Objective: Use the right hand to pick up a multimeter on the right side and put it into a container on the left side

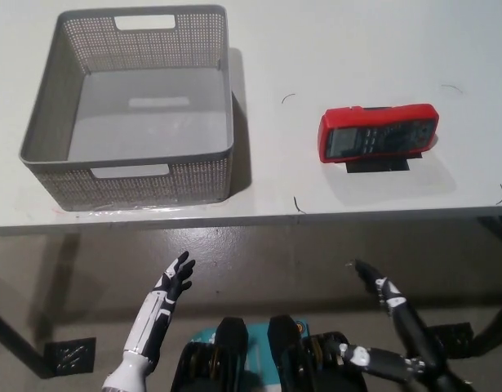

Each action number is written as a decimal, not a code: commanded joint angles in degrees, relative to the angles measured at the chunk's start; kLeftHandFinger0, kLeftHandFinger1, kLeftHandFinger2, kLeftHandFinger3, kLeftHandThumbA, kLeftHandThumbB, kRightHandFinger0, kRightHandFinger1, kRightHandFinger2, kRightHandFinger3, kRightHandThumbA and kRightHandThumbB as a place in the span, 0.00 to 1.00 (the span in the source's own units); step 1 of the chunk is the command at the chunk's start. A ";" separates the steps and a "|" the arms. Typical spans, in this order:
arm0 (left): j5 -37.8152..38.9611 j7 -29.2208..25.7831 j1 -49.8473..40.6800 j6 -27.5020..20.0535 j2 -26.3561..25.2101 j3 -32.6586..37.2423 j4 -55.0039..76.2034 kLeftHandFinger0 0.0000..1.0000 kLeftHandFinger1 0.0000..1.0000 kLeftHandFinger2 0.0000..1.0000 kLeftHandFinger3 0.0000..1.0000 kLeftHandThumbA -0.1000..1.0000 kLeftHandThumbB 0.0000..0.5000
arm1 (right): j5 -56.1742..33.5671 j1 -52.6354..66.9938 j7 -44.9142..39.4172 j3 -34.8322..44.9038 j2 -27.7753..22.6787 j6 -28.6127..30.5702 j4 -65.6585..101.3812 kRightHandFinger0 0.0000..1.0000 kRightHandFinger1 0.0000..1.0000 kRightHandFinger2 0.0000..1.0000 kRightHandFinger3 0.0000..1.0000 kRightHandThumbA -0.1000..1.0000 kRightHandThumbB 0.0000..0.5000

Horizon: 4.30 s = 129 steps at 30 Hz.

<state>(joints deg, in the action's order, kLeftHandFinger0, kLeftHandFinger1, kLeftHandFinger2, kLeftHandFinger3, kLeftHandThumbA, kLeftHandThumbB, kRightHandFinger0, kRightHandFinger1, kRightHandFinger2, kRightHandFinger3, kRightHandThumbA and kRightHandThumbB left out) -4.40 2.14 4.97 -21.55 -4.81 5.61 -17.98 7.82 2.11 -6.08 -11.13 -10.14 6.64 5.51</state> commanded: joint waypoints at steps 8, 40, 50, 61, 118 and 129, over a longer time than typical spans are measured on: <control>0.03 0.71 1.08 -3.54 -0.72 -0.11 1.46 1.00 1.00 1.00 1.00 1.00 0.36 | 12.37 -4.45 -8.76 5.54 -15.64 -16.68 29.13 1.00 1.00 1.00 1.00 1.00 0.61; -0.70 0.71 0.69 -3.19 -0.99 0.50 0.66 1.00 1.00 1.00 1.00 1.00 0.39 | 26.80 -69.99 -29.02 -21.90 -17.35 -28.25 -35.11 1.00 1.00 1.00 1.00 1.00 0.90; -0.77 0.86 1.02 -3.46 -1.22 0.70 0.54 1.00 1.00 1.00 1.00 1.00 0.38 | 27.01 -75.38 -26.32 -23.57 -13.26 -24.14 -49.48 1.00 1.00 1.00 1.00 1.00 0.95; -1.05 1.34 1.23 -3.54 -1.33 1.01 0.32 1.00 1.00 1.00 1.00 1.00 0.42 | 22.50 -75.83 -31.69 -19.88 -12.52 -22.22 -53.42 1.00 1.00 1.00 1.00 1.00 1.00; -1.04 2.66 -1.43 -4.48 -1.52 1.08 -0.57 1.00 1.00 1.00 1.00 1.00 0.40 | -27.67 -69.01 -8.01 55.50 -0.77 -20.02 -87.72 0.00 0.01 0.52 0.54 0.00 0.33; -1.39 2.34 -2.10 -4.21 -1.21 1.09 -0.62 1.00 1.00 1.00 1.00 1.00 0.45 | -27.87 -71.76 -12.79 61.67 3.75 -23.00 -86.15 0.00 0.09 0.58 0.78 0.00 0.26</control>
<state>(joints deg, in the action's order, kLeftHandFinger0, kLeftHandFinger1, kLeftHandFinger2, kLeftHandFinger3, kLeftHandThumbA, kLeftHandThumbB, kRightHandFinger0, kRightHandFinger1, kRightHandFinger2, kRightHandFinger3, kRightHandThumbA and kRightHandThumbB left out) -5.20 4.84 3.41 -22.85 -5.85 6.76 -19.95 -1.34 -64.58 -9.12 41.02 -11.92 -9.03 -81.12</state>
